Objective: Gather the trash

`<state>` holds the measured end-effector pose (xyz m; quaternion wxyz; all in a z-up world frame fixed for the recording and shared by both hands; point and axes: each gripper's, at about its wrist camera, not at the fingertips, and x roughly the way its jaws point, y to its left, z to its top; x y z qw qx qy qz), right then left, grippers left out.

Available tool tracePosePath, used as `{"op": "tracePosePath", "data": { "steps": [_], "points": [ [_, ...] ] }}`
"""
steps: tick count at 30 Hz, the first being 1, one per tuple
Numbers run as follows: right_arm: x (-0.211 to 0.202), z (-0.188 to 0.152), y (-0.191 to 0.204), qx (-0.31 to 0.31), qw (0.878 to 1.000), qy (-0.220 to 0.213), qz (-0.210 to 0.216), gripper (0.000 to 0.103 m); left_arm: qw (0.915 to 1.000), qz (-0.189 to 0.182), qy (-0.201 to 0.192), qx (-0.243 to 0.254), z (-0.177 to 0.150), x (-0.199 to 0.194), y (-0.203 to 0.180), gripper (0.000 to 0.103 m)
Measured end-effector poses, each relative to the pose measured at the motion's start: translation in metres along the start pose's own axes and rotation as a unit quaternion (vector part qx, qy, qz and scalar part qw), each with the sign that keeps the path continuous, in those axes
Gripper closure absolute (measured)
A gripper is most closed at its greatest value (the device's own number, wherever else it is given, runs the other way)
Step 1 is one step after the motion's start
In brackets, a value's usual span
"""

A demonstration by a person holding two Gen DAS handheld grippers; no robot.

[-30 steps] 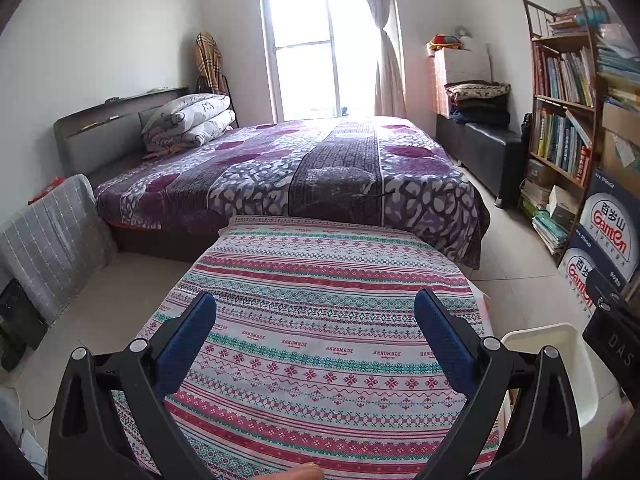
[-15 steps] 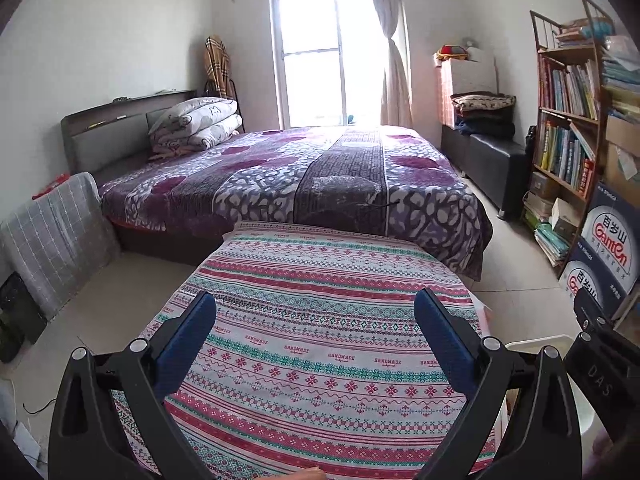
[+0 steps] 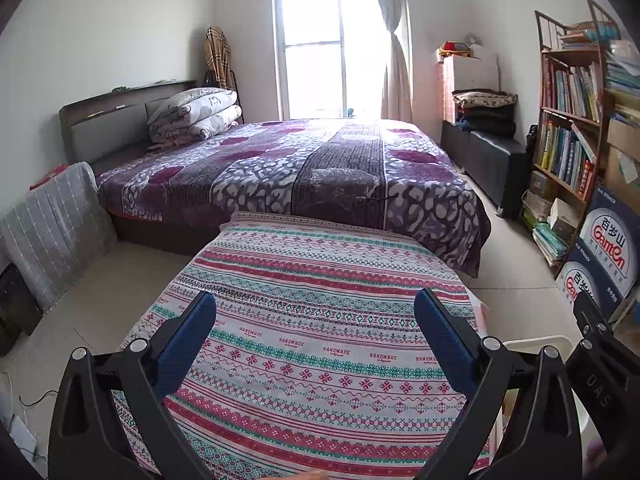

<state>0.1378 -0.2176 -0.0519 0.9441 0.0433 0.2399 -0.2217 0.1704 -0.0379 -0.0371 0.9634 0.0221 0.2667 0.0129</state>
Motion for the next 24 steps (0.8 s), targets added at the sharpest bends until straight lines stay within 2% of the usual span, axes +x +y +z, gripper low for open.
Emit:
{"op": "tracePosePath", "data": {
  "steps": [24],
  "points": [
    [0.0014,-0.0013,-0.0013,-0.002,1.0,0.003,0.0,0.007,1.0,-0.001,0.007,-0.003,-0.0004,0.0023,0.0008,0.007]
  ]
}}
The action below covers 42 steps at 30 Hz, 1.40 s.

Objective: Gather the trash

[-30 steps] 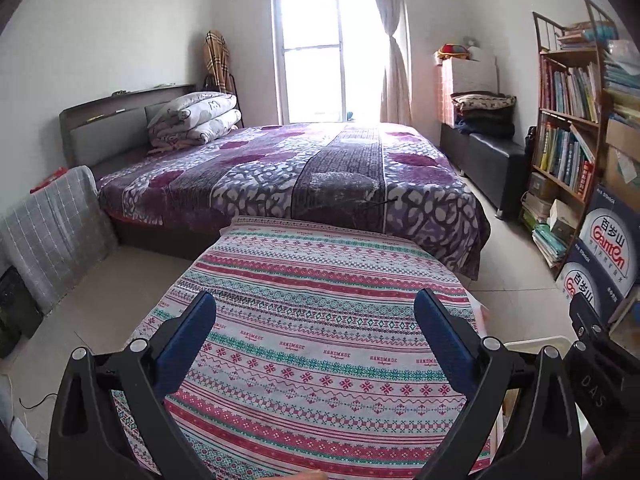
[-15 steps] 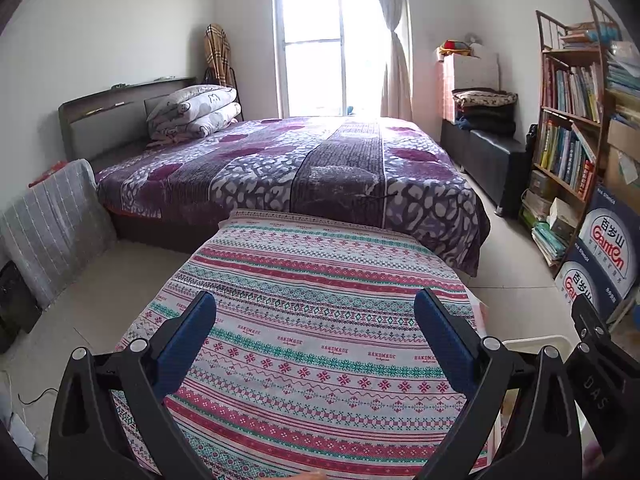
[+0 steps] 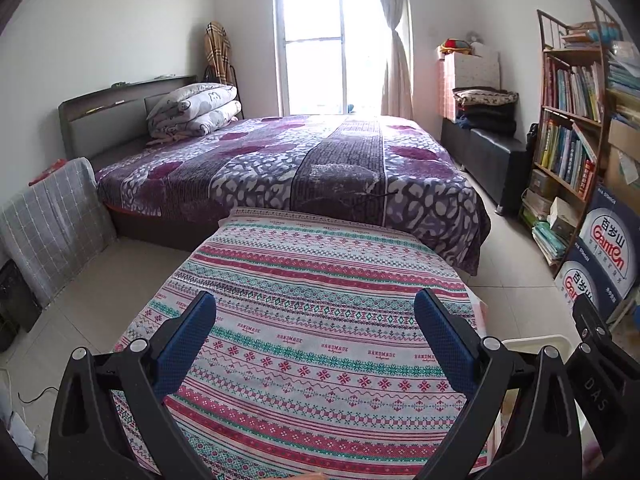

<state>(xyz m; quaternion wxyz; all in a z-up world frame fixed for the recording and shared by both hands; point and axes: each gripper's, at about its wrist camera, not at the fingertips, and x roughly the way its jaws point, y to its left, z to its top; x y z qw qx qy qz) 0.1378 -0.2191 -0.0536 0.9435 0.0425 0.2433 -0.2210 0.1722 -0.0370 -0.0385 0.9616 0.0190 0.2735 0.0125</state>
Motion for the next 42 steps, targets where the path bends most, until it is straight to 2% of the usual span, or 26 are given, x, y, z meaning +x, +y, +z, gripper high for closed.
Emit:
{"op": "tracePosePath", "data": {
  "steps": [34,42],
  "points": [
    [0.0,0.0,0.0,0.001,1.0,0.0,0.0,0.007,1.0,0.0,0.0,0.004,-0.004,0.002,-0.001,0.007],
    [0.0,-0.003,0.007,-0.012,1.0,-0.017,-0.006,0.007,0.9999,-0.007,0.0,0.011,-0.011,0.005,-0.001,0.007]
  ]
}}
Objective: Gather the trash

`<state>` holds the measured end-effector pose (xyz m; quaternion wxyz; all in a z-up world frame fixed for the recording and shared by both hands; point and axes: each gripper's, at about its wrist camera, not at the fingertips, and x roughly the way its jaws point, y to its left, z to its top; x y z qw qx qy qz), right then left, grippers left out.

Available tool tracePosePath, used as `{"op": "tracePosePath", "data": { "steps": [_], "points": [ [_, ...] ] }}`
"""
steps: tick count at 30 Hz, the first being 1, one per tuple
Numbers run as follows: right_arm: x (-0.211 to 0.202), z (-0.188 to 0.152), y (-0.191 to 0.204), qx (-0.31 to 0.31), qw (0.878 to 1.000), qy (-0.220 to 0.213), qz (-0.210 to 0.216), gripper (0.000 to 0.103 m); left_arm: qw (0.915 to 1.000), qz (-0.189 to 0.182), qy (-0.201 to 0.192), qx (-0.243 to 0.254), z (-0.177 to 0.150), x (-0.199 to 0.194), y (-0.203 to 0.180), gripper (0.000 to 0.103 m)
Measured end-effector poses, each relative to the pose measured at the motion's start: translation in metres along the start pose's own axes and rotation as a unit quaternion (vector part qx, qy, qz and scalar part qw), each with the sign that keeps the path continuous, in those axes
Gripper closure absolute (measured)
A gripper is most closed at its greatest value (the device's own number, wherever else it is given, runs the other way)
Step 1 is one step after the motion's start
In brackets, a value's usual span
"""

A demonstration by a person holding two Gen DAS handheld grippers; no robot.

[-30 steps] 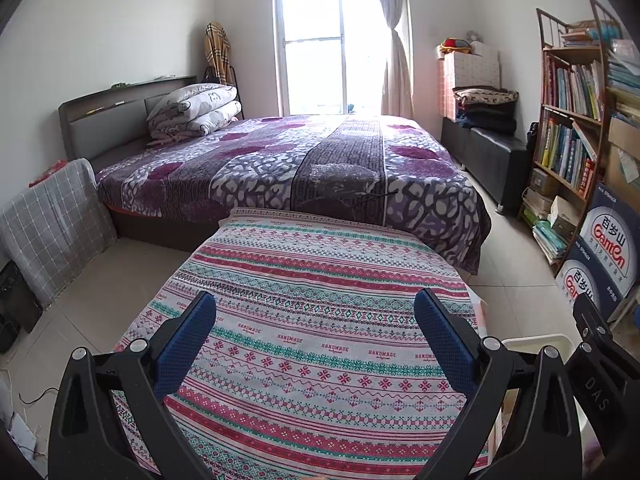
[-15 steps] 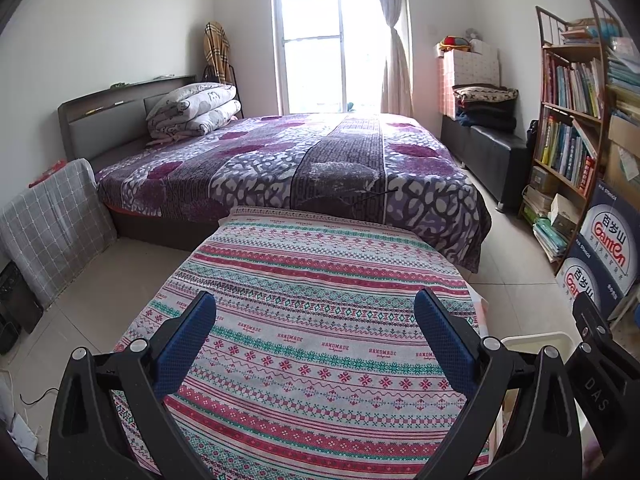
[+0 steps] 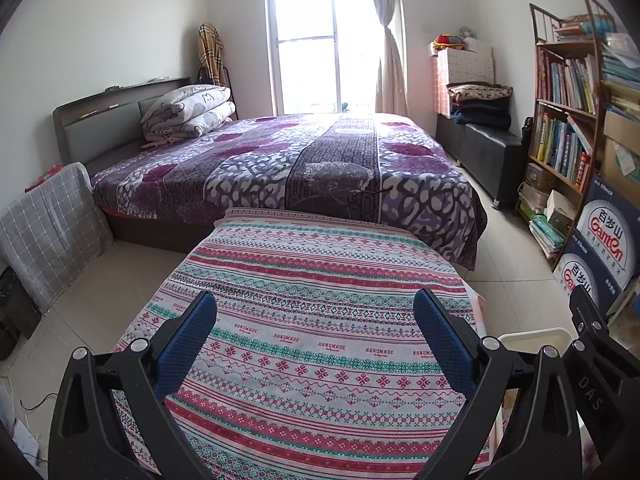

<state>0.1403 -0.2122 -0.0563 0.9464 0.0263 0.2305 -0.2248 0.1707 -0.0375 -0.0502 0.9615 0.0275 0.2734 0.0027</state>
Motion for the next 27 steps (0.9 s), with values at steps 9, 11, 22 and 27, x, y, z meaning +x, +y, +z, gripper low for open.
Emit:
{"op": "tracePosePath", "data": {
  "steps": [9,11,22,27],
  "points": [
    [-0.0003,0.0004,-0.0017,0.0,1.0,-0.001,0.001,0.007,1.0,-0.005,-0.003,0.005,0.0001,-0.0006,-0.0012,0.009],
    [-0.0003,0.0004,-0.0017,0.0,1.0,-0.001,0.001,0.007,1.0,-0.006,-0.003,0.007,-0.0002,-0.0013,-0.0021,0.009],
    [-0.001,-0.0001,-0.0024,0.002,1.0,0.0,0.001,0.007,1.0,-0.005,0.005,-0.001,0.0036,-0.0004,0.0004,0.009],
    [-0.0015,-0.0005,-0.0033,0.002,1.0,0.0,0.001,0.007,0.9999,-0.006,0.01,-0.002,0.0044,0.0003,0.0017,0.009]
  ]
}}
